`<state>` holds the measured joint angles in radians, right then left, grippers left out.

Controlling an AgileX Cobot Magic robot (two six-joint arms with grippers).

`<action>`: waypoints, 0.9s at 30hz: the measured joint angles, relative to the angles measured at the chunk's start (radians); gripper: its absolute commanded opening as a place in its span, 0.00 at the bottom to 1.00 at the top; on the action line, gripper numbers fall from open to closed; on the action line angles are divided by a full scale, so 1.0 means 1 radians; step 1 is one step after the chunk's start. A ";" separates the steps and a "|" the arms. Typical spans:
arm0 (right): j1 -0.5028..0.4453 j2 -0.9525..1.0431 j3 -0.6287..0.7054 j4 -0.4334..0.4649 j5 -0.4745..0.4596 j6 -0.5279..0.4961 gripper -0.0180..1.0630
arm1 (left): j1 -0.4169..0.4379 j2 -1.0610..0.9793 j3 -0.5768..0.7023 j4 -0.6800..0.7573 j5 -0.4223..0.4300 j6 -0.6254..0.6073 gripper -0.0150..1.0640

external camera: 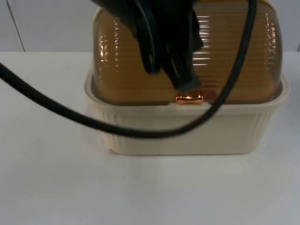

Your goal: Open the box lid with the left hand, place the block into the box with the right hand, then close the box lid with the left hand.

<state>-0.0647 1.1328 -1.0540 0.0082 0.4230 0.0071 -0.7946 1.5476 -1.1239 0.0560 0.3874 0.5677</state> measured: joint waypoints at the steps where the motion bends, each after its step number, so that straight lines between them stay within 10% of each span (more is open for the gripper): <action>1: 0.000 0.000 0.000 0.000 -0.002 0.000 0.99 | 0.005 -0.025 0.000 -0.012 0.000 0.000 0.01; 8: 0.000 0.000 0.000 0.000 -0.012 0.000 0.99 | 0.113 -0.163 -0.025 -0.075 -0.001 -0.033 0.01; 27: 0.000 -0.033 0.000 0.000 -0.020 0.026 0.99 | 0.827 -0.234 -0.204 -0.542 0.080 -0.102 0.01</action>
<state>-0.0647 1.0994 -1.0540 0.0082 0.4031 0.0335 0.0323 1.3134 -1.3284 -0.4856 0.4678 0.4659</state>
